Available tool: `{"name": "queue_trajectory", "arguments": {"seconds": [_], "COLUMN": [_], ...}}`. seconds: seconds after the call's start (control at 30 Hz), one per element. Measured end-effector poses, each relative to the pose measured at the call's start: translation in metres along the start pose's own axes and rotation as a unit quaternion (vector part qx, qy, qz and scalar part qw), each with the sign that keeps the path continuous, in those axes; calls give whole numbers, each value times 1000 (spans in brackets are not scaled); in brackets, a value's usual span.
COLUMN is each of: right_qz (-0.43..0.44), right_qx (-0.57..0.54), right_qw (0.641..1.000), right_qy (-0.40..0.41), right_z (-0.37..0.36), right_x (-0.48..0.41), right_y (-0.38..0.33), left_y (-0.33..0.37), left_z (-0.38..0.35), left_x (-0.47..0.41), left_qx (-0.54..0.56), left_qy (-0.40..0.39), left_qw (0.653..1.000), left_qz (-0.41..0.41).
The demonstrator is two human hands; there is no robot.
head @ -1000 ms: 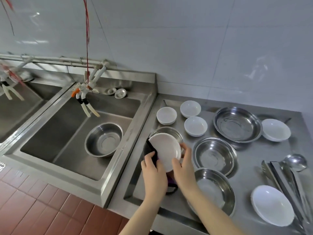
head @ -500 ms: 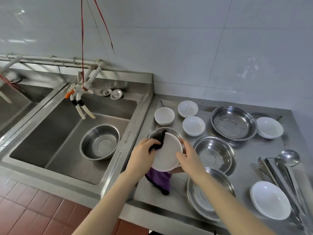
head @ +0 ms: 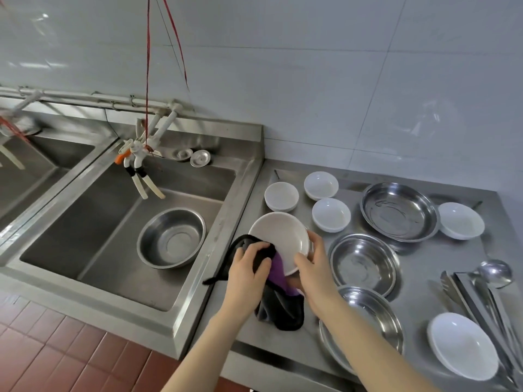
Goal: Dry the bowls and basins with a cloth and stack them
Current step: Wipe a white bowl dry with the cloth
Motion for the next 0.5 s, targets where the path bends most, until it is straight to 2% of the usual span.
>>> {"name": "queue_trajectory", "arguments": {"seconds": [0.17, 0.3, 0.37, 0.5], "right_qz": [-4, -67, -76, -68], "right_qx": [22, -19, -42, -129], "right_qw": [1000, 996, 995, 988], "right_qy": [-13, -56, -56, -42], "right_z": [-12, -12, -10, -11], "right_x": [14, 14, 14, 15], "right_y": [9, 11, 4, -23], "left_y": [-2, 10, 18, 42], "left_z": [11, 29, 37, 41], "left_x": [-23, -30, -28, -11], "left_qx": [-68, -108, -84, 72], "left_qy": [56, 104, 137, 156], "left_qw": [996, 988, 987, 985], "left_qz": [2, -21, -8, 15]}}
Point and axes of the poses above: each hand's wrist, its own x-axis away from the middle knuckle, its own z-axis out of the back of the hand, y = z × x, the point moved 9 cm from there along -x, towards the middle knuckle, and after that the axes turned 10 degrees about y, right-handed, at the moved point
